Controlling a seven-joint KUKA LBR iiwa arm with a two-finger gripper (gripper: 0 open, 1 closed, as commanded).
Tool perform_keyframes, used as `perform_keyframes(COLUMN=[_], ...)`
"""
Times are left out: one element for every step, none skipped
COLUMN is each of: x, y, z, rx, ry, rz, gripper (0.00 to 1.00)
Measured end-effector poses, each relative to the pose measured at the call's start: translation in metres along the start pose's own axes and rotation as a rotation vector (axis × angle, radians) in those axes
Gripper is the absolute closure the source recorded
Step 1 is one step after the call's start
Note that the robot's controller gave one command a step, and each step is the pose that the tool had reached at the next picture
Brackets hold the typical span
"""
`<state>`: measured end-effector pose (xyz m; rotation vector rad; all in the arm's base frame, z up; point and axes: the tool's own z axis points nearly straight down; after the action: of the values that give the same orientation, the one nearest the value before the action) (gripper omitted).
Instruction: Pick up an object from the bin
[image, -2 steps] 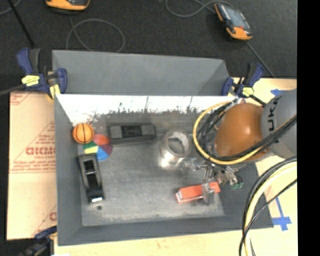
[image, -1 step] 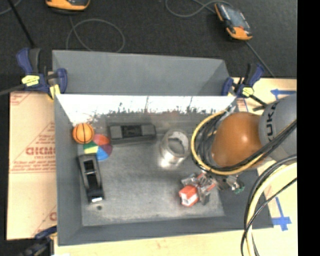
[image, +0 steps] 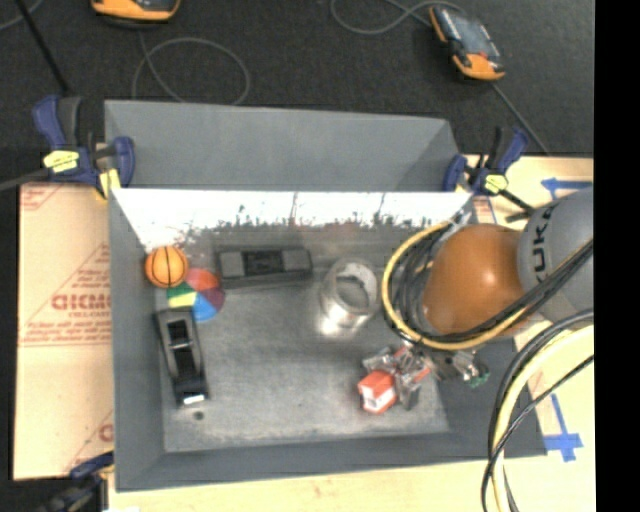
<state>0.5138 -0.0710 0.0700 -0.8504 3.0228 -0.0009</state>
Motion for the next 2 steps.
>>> perform_keyframes(x=[0.0003, 0.0012], y=[0.0001, 0.0008], z=[-0.0018, -0.0096], rx=[0.000, -0.003], ry=[0.000, 0.004], rz=[0.001, 0.002], gripper=[1.00, 1.00])
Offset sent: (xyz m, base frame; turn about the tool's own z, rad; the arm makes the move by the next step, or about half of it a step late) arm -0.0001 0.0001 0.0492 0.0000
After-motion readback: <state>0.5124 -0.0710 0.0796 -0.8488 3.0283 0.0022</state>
